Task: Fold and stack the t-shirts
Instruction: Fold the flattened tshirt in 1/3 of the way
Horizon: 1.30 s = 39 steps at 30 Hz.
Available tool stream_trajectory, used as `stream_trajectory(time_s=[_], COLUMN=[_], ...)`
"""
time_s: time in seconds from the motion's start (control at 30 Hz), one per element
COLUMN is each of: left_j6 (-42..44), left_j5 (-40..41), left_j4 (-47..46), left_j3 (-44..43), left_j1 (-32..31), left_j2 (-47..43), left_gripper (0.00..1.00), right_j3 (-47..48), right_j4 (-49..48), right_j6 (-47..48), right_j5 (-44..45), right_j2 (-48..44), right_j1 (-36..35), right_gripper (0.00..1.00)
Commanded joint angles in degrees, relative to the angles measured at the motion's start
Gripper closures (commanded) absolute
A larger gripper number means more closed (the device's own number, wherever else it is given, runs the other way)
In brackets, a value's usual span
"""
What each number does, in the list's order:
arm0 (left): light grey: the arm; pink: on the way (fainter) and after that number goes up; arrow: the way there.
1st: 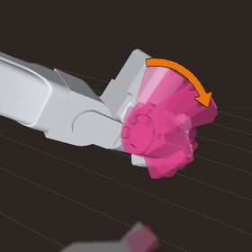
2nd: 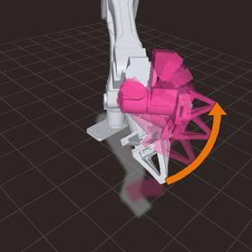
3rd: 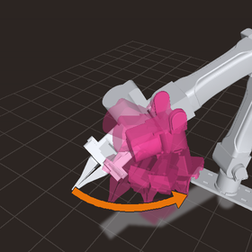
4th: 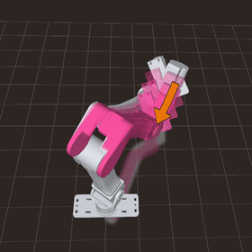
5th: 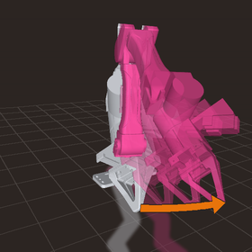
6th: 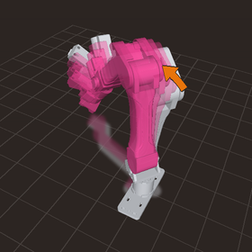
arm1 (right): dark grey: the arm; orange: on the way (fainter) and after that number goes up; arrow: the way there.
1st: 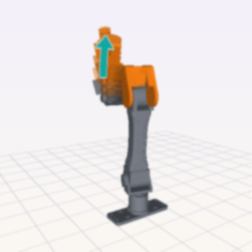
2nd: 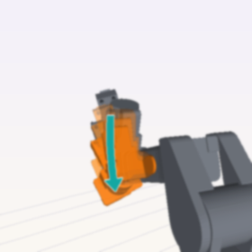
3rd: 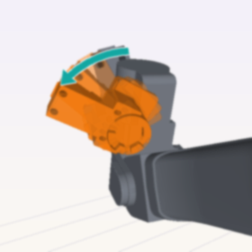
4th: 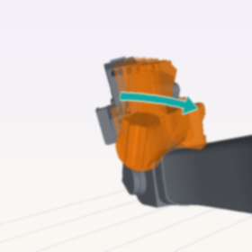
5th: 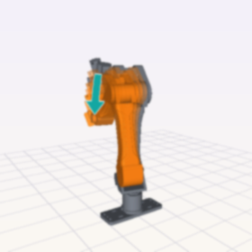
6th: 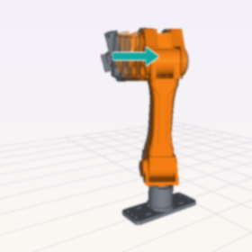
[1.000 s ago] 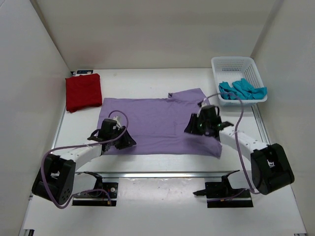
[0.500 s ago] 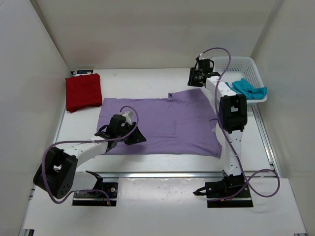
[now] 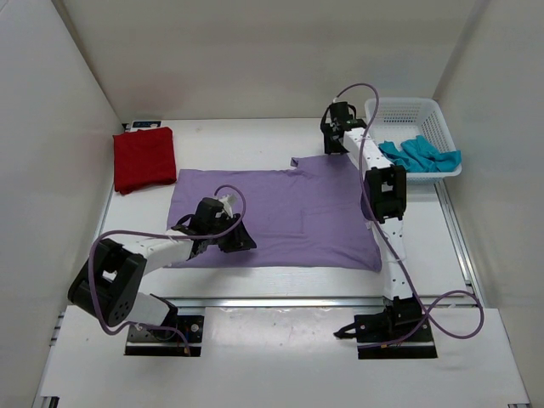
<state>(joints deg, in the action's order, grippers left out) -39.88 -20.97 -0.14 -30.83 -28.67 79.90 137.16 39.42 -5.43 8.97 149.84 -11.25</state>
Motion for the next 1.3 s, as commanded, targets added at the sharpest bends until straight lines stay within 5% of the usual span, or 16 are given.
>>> stream_trajectory(time_s=[0.0,0.1,0.2,0.47,0.77,0.83,0.93,1.03,1.27], left_j6=[-0.02,-0.11,-0.46,-0.9,-2.22,-2.49,-2.57,-2.4,-2.75], left_j5=[-1.97,-1.88,-1.53,-1.7,-2.58,-2.67,-2.58,-2.05,-1.62], left_j4=[-2.05,-1.97,-2.14,-3.11,-4.87,-4.78,-5.13,-5.04,-5.83], left_j3=[-2.04,-2.48,-2.57,-1.25,-1.34,-1.16,-0.38,-0.02,0.86], left_j1=[0.71,1.24,1.42,2.65,2.91,3.0,3.35,3.53,4.24], left_j2=[-0.09,-0.44,-0.88,-2.47,-2.73,-2.99,-3.34,-3.96,-5.02], left_gripper=[0.59,0.59,0.59,0.58,0.59,0.59,0.59,0.59,0.59], right_j3=[2.48,5.3,4.96,-9.78,-59.59,-67.24,-74.39,-79.4,-83.38], right_j4=[6.26,8.83,8.83,9.54,-8.37,-11.46,-13.66,-18.3,-27.2], right_j6=[0.53,-2.29,-1.95,-3.09,-8.27,-7.84,-7.75,-8.89,-13.55], right_j5=[1.15,-1.84,-2.2,-3.97,-0.8,-1.5,-1.06,-5.62,-17.05], right_j2=[-0.34,-1.91,-5.69,-22.29,-49.0,-54.37,-59.03,-65.44,-66.98], right_j1=[-1.15,-0.62,-1.41,-4.65,-12.21,-14.41,-16.44,-13.38,-2.99], right_gripper=[0.6,0.85,1.0,0.99,1.0,0.93,0.69,0.62,0.84])
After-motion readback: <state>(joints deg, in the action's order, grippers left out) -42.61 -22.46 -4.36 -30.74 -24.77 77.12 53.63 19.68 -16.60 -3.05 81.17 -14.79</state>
